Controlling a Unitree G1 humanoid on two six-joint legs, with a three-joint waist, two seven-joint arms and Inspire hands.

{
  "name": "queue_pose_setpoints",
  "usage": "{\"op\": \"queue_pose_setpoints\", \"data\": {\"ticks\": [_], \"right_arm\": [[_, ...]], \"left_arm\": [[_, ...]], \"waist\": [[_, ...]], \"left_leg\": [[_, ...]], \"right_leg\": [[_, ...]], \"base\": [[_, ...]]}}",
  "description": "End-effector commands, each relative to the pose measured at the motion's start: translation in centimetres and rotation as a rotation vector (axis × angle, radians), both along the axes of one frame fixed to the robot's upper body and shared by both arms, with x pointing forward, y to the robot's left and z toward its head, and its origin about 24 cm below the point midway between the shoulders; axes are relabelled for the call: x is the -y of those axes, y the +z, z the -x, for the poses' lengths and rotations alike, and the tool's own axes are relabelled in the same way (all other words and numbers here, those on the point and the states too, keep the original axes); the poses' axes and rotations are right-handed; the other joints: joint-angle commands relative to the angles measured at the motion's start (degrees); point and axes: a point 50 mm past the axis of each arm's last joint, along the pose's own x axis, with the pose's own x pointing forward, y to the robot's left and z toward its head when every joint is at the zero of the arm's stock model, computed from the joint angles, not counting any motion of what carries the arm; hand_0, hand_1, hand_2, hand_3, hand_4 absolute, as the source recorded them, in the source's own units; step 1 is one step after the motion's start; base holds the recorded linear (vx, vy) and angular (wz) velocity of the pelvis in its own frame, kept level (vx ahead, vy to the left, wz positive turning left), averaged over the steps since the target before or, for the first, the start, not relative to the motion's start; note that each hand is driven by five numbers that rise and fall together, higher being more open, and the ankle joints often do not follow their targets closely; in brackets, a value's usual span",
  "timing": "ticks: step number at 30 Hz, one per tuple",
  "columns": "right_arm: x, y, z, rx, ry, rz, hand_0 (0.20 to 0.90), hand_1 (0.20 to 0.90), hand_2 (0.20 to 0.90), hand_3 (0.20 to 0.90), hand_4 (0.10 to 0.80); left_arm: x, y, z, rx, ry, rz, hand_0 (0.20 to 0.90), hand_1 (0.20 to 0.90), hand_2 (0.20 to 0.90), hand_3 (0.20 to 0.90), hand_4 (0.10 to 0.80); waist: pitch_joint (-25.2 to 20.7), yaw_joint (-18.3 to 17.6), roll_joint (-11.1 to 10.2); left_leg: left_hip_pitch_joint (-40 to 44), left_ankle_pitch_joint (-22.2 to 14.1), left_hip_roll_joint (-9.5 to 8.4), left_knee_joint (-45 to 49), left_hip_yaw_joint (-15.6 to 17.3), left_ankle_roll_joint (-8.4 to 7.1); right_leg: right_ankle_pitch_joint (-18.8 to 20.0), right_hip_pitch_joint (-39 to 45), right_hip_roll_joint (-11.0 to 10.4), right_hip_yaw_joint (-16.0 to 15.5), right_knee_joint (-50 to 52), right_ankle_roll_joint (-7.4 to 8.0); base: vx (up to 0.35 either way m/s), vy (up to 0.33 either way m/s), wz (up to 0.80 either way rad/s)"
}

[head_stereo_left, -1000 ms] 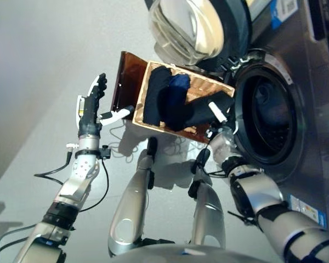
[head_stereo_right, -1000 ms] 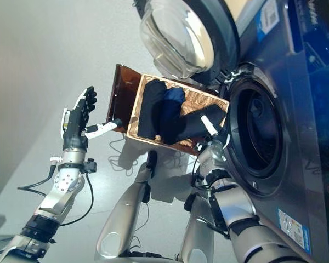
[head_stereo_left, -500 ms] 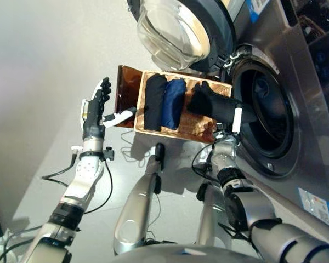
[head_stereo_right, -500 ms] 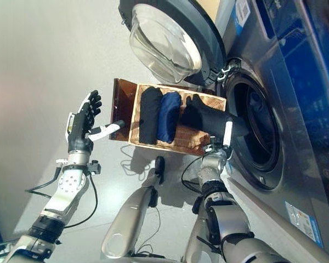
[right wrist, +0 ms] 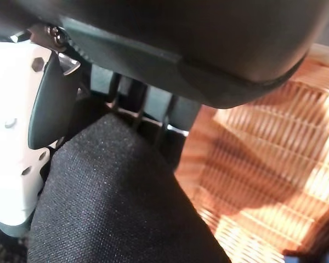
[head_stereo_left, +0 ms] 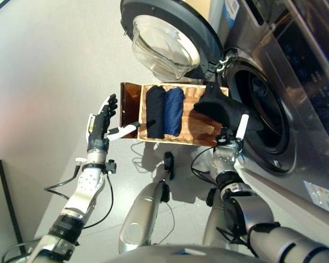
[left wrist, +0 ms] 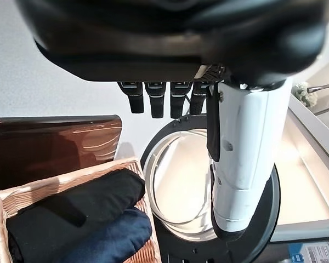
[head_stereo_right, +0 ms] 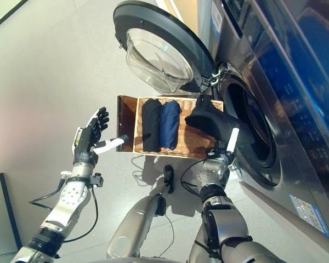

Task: Pick up the clothes and place them into the washing machine

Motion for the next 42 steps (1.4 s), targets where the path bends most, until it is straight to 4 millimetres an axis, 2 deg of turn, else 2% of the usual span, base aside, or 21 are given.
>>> {"op": "queue_pose_setpoints", "data": {"ticks": [1, 2, 5, 8, 10, 14, 15, 16, 17, 18, 21, 27, 32, 38, 41, 42], "right_arm": [[1.2, 2.5, -0.5, 0.109, -0.052, 0.078, 0.200, 0.200, 0.200, 0.200, 0.300], [1.2, 2.5, -0.5, 0.109, -0.052, 0.079, 0.200, 0.200, 0.200, 0.200, 0.300], [3.1, 4.3, -1.0, 0.130, -0.109, 0.113, 0.200, 0.200, 0.200, 0.200, 0.300], [5.8, 8.1, -1.7, 0.211, -0.201, 0.164, 0.200, 0.200, 0.200, 0.200, 0.300], [8.2, 11.6, -2.2, 0.265, -0.268, 0.209, 0.200, 0.200, 0.200, 0.200, 0.300], [13.1, 20.7, -1.9, 0.407, -0.413, 0.319, 0.200, 0.200, 0.200, 0.200, 0.300], [13.9, 22.8, -1.5, 0.429, -0.447, 0.346, 0.398, 0.398, 0.398, 0.398, 0.441], [14.2, 24.3, -1.3, 0.445, -0.471, 0.363, 0.837, 0.837, 0.837, 0.837, 0.755], [14.5, 24.9, -1.1, 0.436, -0.477, 0.385, 0.900, 0.900, 0.900, 0.900, 0.800], [14.5, 25.3, -1.2, 0.418, -0.464, 0.416, 0.900, 0.900, 0.900, 0.900, 0.800], [14.3, 24.5, -1.9, 0.331, -0.407, 0.473, 0.900, 0.900, 0.900, 0.900, 0.800], [13.7, 21.3, -2.5, 0.269, -0.349, 0.452, 0.900, 0.900, 0.900, 0.900, 0.800], [13.4, 19.9, -2.6, 0.252, -0.334, 0.430, 0.900, 0.900, 0.900, 0.900, 0.800], [12.7, 18.2, -2.8, 0.220, -0.308, 0.418, 0.900, 0.900, 0.900, 0.900, 0.800], [11.9, 15.6, -3.0, 0.119, -0.247, 0.441, 0.900, 0.900, 0.900, 0.900, 0.800], [11.9, 15.6, -3.0, 0.118, -0.246, 0.441, 0.900, 0.900, 0.900, 0.900, 0.800]], "left_arm": [[0.3, 2.7, 0.7, 0.178, -0.029, 0.050, 0.900, 0.900, 0.900, 0.900, 0.800], [0.3, 2.7, 0.7, 0.178, -0.030, 0.050, 0.900, 0.900, 0.900, 0.900, 0.800], [-0.1, 2.5, 0.9, 0.172, -0.020, 0.051, 0.900, 0.900, 0.900, 0.900, 0.800], [-0.6, 2.9, 1.1, 0.194, -0.017, 0.047, 0.900, 0.900, 0.900, 0.900, 0.800], [-0.8, 3.4, 1.2, 0.215, -0.026, 0.038, 0.900, 0.900, 0.900, 0.900, 0.800], [-1.4, 4.3, 1.3, 0.255, -0.029, 0.018, 0.900, 0.900, 0.900, 0.900, 0.800], [-1.4, 4.4, 1.4, 0.257, -0.030, 0.016, 0.900, 0.900, 0.900, 0.900, 0.800], [-1.4, 4.6, 1.4, 0.266, -0.036, 0.007, 0.900, 0.900, 0.900, 0.900, 0.800], [-1.3, 4.4, 1.5, 0.260, -0.037, 0.008, 0.900, 0.900, 0.900, 0.900, 0.800], [-1.4, 4.3, 1.4, 0.251, -0.032, 0.009, 0.900, 0.900, 0.900, 0.900, 0.800], [-1.5, 4.0, 1.6, 0.232, -0.023, 0.014, 0.900, 0.900, 0.900, 0.900, 0.800], [-2.0, 4.3, 1.6, 0.258, 0.040, 0.045, 0.900, 0.900, 0.900, 0.900, 0.800], [-2.1, 4.4, 1.7, 0.269, 0.043, 0.064, 0.900, 0.900, 0.900, 0.900, 0.800], [-2.2, 4.4, 1.8, 0.270, 0.049, 0.070, 0.900, 0.900, 0.900, 0.900, 0.800], [-2.2, 4.2, 1.7, 0.258, 0.049, 0.072, 0.900, 0.900, 0.900, 0.900, 0.800], [-2.2, 4.2, 1.7, 0.258, 0.050, 0.071, 0.900, 0.900, 0.900, 0.900, 0.800]], "waist": [[-4.36, -0.06, 2.94], [-4.37, -0.03, 2.95], [-4.86, 0.07, 4.50], [-5.33, 0.69, 6.00], [-5.77, 1.59, 7.15], [-6.51, 4.05, 9.65], [-6.91, 4.64, 10.29], [-7.16, 5.03, 10.67], [-7.36, 5.21, 11.06], [-7.64, 5.38, 11.24], [-8.53, 5.57, 11.54], [-9.44, 5.46, 11.88], [-9.70, 5.23, 11.83], [-9.32, 4.90, 11.05], [-8.67, 4.44, 9.80], [-8.68, 4.41, 9.78]], "left_leg": [[-6.36, -3.96, 1.75, 4.11, -3.76, -4.96], [-6.37, -3.96, 1.75, 4.11, -3.74, -4.96], [-6.15, -4.07, 1.91, 4.06, -3.62, -5.09], [-6.26, -4.06, 1.79, 3.92, -3.70, -5.17], [-6.28, -3.97, 1.54, 3.64, -3.88, -5.15], [-6.69, -3.30, 0.99, 2.78, -3.93, -5.44], [-6.67, -2.86, 0.84, 2.20, -3.81, -5.61], [-6.65, -2.56, 0.77, 1.74, -3.86, -5.72], [-6.63, -2.25, 0.82, 1.33, -3.82, -5.83], [-6.46, -1.98, 0.78, 0.92, -3.81, -5.93], [-5.68, -1.68, 0.53, -0.25, -3.59, -6.03], [-5.23, -2.30, 0.16, -0.10, -3.10, -5.69], [-5.03, -2.29, 0.00, -0.40, -3.23, -5.67], [-5.37, -2.41, -0.05, 0.15, -3.32, -5.49], [-5.64, -2.43, 0.24, 0.66, -3.27, -5.44], [-5.65, -2.45, 0.24, 0.69, -3.26, -5.44]], "right_leg": [[-8.74, 2.09, -0.74, -0.02, 2.61, -1.12], [-8.76, 2.04, -0.74, 0.01, 2.66, -1.13], [-9.45, 1.52, -0.84, 0.67, 3.66, -1.24], [-9.86, 0.96, -1.01, 1.18, 4.04, -1.23], [-10.19, 0.41, -1.06, 1.36, 4.37, -1.18], [-10.32, -1.33, -1.80, 1.75, 5.08, -1.00], [-10.39, -1.68, -1.96, 1.93, 5.34, -0.96], [-10.48, -1.90, -1.92, 2.09, 5.47, -0.94], [-10.51, -2.18, -1.99, 2.16, 5.65, -0.91], [-10.56, -2.27, -1.95, 2.26, 5.79, -0.91], [-10.63, -2.08, -1.80, 2.32, 5.82, -0.87], [-10.66, -1.64, -2.13, 2.25, 5.76, -0.85], [-10.50, -0.77, -2.36, 2.07, 4.84, -0.75], [-10.21, -0.79, -2.27, 1.98, 4.81, -0.80], [-9.90, -0.64, -2.13, 1.70, 4.76, -0.92], [-9.89, -0.63, -2.12, 1.72, 4.75, -0.92]], "base": [[0.044, 0.000, -0.01], [0.048, 0.000, -0.01], [0.051, 0.000, -0.04], [0.051, -0.012, -0.03], [0.046, -0.005, -0.01], [0.011, 0.011, -0.04], [0.020, 0.025, 0.07], [0.027, 0.028, 0.10], [0.036, 0.010, 0.07], [0.043, 0.010, 0.04], [0.058, 0.018, 0.02], [0.026, 0.032, -0.03], [-0.001, 0.004, -0.01], [-0.005, 0.001, 0.01], [0.000, 0.000, 0.00], [0.000, 0.000, 0.00]]}}
